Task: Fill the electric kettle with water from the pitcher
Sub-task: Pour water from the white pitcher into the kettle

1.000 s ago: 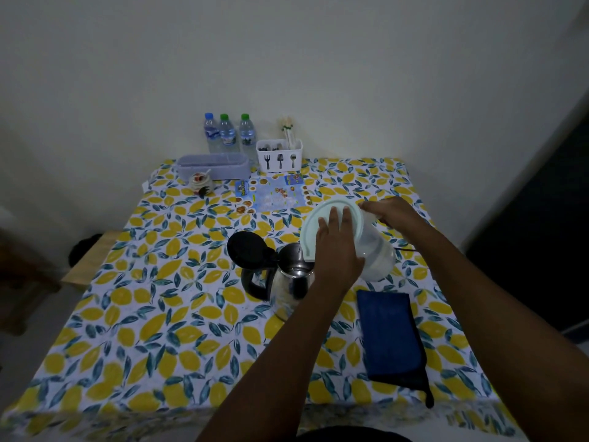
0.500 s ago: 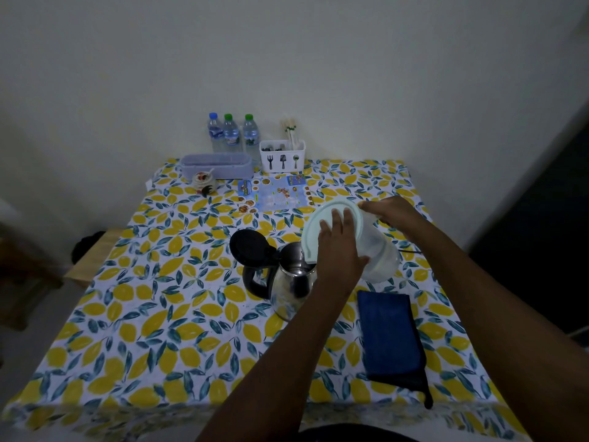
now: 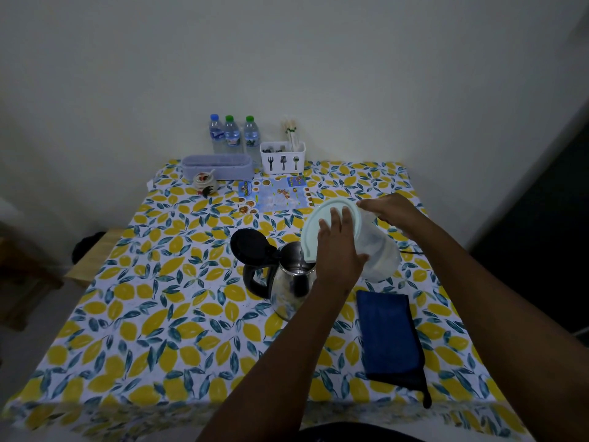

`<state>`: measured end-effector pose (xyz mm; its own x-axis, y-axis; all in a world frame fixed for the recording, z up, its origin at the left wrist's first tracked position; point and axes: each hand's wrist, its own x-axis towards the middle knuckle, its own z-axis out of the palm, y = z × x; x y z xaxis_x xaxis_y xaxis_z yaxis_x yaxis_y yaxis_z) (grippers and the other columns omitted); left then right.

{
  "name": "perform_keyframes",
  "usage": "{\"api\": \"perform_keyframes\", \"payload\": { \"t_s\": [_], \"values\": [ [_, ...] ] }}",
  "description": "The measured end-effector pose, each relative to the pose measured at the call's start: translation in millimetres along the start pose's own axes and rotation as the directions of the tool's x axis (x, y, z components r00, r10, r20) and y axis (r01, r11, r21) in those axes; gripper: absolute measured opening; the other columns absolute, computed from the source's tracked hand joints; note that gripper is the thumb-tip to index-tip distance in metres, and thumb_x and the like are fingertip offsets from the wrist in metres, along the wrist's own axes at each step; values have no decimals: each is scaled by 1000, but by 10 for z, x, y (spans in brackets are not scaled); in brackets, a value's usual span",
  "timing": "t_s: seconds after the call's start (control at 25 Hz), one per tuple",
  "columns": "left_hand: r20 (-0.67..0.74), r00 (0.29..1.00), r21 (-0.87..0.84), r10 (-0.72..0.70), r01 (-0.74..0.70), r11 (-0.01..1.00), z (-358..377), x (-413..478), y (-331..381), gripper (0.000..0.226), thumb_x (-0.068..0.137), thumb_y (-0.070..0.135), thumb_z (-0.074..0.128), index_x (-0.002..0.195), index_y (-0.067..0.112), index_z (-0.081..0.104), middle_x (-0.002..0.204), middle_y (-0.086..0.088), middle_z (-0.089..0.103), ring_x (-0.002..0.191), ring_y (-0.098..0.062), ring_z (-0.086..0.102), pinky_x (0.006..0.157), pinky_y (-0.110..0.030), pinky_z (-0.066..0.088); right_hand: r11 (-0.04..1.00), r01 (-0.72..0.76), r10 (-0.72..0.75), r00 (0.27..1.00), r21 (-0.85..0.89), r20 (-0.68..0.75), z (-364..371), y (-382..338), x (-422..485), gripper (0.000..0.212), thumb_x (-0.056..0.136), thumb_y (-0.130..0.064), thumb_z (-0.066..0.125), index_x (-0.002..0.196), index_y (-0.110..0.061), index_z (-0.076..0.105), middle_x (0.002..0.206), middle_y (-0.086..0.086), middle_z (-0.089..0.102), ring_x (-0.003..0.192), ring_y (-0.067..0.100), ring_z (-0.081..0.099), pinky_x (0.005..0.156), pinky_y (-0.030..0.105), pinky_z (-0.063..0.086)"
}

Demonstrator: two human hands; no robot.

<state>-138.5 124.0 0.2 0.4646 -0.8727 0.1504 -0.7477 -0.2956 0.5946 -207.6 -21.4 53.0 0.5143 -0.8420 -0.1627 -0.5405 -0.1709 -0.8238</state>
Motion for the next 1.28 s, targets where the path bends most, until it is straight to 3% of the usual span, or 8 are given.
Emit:
{"api": "perform_keyframes", "payload": {
  "t_s": [0.24,0.44,0.52,0.68,0.84,1.08,1.28],
  "values": [
    [6,1000,-47,-24,25,999,-9,-48,20,108,78,32,77,152,12,1,163,-15,3,147,-45,5,120,-53,15,1000,5,-5,1000,-18,14,0,-7,-16,45,67,-48,75,34,-24,57,31,-13,45,29,1,39,52,29,34],
    [3,999,-77,-43,43,996,-23,-78,21,109,78,31,77,152,12,0,163,-14,2,148,-44,3,120,-53,15,999,29,-28,1000,-33,10,13,-25,-31,38,66,-50,75,61,-13,72,60,0,65,61,18,59,65,36,43],
    [3,999,-88,-46,46,995,-26,-85,28,108,79,31,77,152,12,0,163,-14,1,148,-44,3,120,-53,15,999,30,-29,1000,-44,9,13,-47,-52,38,66,-51,75,63,-13,73,64,2,66,65,21,60,67,37,45],
    [-4,999,-101,-44,43,994,-27,-102,36,108,78,31,77,152,12,0,163,-14,2,148,-44,3,120,-52,14,997,25,-26,1000,-73,-6,-4,-68,-57,44,69,-51,75,36,-25,62,38,-12,56,51,15,54,55,31,40],
    [-8,999,-102,-46,45,994,-39,-109,39,109,78,31,77,152,12,1,163,-14,3,148,-44,4,120,-52,14,996,22,-23,1000,-92,-5,-4,-85,-63,44,70,-52,73,33,-30,61,32,-16,52,34,-1,49,51,30,37],
    [-11,999,-88,-44,43,995,-54,-127,50,108,79,33,76,152,12,0,163,-14,3,148,-43,4,121,-51,14,995,34,-35,999,-95,-13,-9,-80,-59,41,67,-54,74,38,-28,65,35,-14,55,50,12,54,54,29,40],
    [-7,999,-89,-47,46,995,-80,-113,53,108,79,33,76,152,12,0,163,-13,3,148,-43,4,121,-51,14,996,38,-39,999,-83,-16,-9,-85,-55,41,67,-53,74,38,-25,65,35,-13,55,50,12,54,55,29,42]
  ]
}}
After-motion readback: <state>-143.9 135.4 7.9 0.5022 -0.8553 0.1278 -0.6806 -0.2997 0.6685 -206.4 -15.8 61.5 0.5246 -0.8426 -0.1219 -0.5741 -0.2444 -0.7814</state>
